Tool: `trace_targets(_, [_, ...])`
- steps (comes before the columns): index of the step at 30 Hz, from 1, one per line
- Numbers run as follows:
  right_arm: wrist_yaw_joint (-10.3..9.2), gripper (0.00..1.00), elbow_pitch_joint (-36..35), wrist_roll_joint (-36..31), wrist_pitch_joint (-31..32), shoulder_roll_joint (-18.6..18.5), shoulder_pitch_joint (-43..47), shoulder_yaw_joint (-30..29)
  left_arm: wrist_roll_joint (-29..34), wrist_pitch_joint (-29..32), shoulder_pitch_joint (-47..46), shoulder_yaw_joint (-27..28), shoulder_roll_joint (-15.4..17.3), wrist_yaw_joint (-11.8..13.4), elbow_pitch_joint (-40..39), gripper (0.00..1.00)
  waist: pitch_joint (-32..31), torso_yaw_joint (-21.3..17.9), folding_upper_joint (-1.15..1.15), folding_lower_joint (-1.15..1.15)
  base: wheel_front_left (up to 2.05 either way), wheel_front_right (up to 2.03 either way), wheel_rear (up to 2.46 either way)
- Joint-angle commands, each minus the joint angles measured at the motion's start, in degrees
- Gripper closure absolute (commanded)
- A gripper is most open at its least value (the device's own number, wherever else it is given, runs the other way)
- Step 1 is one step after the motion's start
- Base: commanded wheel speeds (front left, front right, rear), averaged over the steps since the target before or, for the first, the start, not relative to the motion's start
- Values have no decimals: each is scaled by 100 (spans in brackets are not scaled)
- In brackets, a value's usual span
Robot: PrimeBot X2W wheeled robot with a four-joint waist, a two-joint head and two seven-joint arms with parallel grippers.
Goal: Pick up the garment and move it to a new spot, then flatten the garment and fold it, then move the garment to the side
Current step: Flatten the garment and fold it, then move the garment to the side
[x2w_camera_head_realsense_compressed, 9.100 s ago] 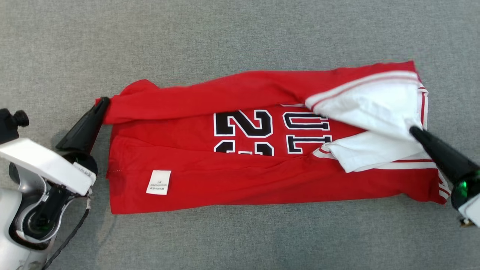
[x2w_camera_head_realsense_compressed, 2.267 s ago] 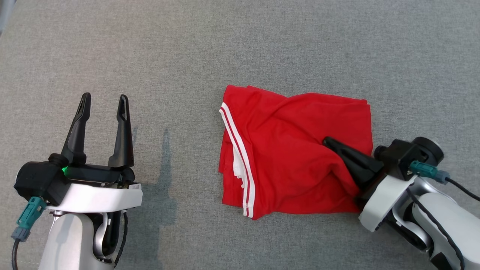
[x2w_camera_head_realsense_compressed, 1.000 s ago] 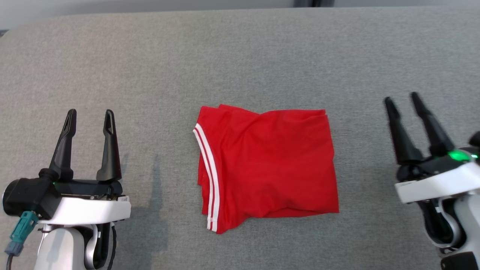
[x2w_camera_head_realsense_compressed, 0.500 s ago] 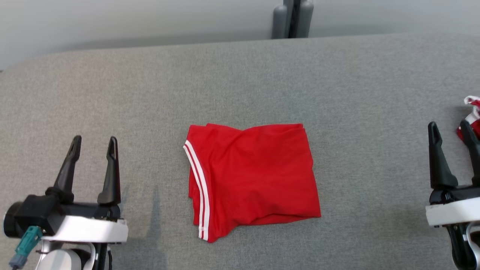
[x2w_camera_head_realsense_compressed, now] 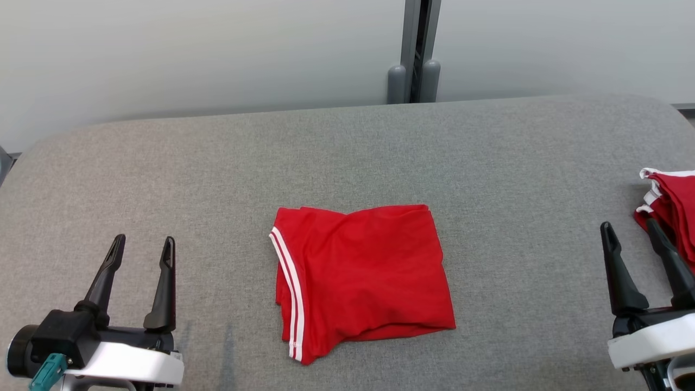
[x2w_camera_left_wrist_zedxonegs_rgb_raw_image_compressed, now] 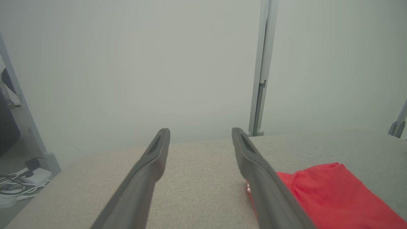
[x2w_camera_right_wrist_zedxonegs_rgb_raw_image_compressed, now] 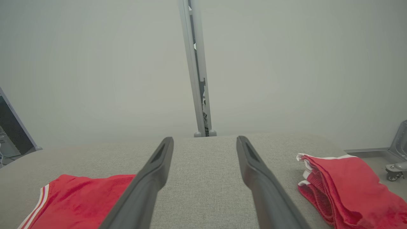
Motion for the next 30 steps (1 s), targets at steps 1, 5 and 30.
trace_targets(1, [0, 0, -42, -44, 49, -3, 75, -2, 5, 12, 44, 17, 47, 11, -23, 0, -53, -8, 0, 0, 0, 0, 0])
trace_targets(5, [0, 0, -123, -56, 151, 7, 193, 19, -12, 66, 127, 18, 82, 42, -44, 0, -141, -21, 0, 0, 0, 0, 0])
trace_targets(30, [0, 0, -205, -89, 248, 19, 310, -1, -86, 139, 163, -34, 203, 160, -135, 0, -198, 64, 0, 0, 0, 0, 0])
